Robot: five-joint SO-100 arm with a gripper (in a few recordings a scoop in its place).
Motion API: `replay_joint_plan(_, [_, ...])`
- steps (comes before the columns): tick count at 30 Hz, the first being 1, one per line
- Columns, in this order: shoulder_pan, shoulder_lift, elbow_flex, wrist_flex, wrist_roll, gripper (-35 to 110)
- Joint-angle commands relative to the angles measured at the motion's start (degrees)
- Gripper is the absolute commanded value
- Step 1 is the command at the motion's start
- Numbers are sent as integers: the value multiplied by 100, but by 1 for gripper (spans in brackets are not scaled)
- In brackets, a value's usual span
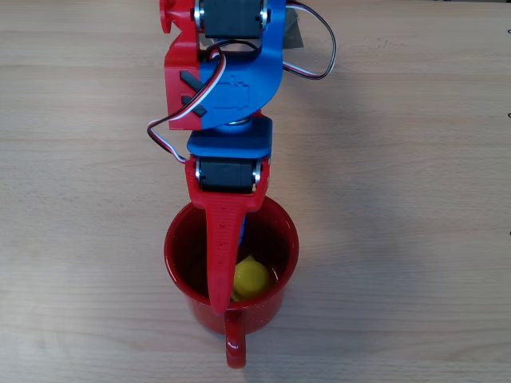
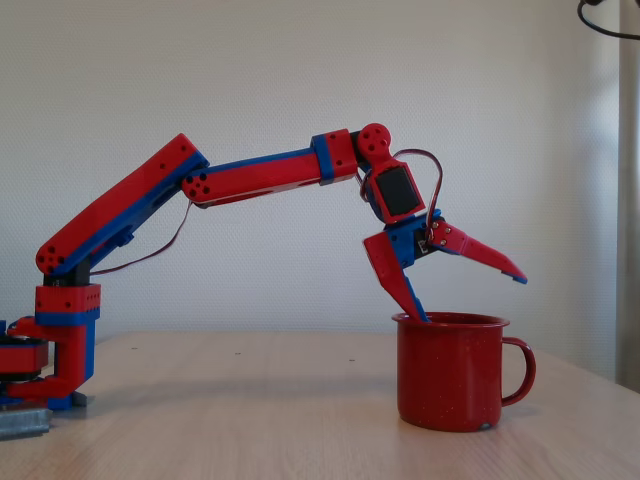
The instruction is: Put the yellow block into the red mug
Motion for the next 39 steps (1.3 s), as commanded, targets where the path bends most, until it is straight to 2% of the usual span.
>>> replay_joint_plan(1, [-62,984,-105,-97,26,51])
replay_joint_plan(14, [-79,1310,-88,-141,-79,50])
replay_joint_plan(19, [-70,1626,-88,-255,-70,26])
replay_joint_plan(21, [-62,1775,-88,-290,-114,4])
replay_joint_plan(22, [-53,1846,-88,-281,-97,0])
replay_joint_plan(33, [35,2839,-44,-9,-158,0])
replay_joint_plan(39, [114,3858,800,97,-176,0])
